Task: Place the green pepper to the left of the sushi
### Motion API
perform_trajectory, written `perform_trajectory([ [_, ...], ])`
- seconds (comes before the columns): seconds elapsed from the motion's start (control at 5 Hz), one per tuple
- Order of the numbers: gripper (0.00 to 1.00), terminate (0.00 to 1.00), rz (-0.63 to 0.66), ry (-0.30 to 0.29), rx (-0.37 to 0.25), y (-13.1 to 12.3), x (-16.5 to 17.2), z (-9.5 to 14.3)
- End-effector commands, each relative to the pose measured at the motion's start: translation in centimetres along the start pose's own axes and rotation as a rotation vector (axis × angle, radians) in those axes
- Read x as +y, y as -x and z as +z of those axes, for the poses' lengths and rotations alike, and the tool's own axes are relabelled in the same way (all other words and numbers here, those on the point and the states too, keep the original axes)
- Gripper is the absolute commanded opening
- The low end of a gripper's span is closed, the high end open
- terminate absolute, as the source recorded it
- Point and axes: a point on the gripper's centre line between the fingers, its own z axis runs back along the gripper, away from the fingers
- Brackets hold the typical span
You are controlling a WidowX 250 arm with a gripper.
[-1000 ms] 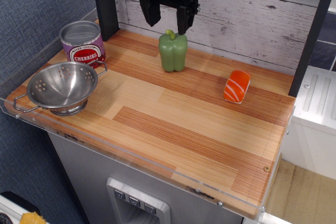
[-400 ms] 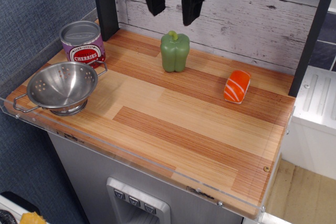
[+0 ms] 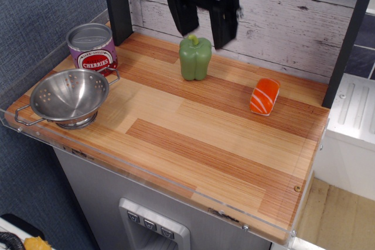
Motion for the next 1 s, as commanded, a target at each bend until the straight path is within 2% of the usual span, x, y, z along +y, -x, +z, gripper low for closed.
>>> perform_trajectory([
  [0.0,1.0,0.0,-0.094,0.022,0.002,2.6,-9.6,0.6],
  [0.2,1.0,0.0,-0.112,-0.053,0.067,5.7,-13.0,0.3],
  [0.4,1.0,0.0,-0.023,-0.087,0.075,9.2,-13.6,0.3],
  [0.8,1.0,0.0,-0.023,-0.087,0.075,9.2,-13.6,0.3],
])
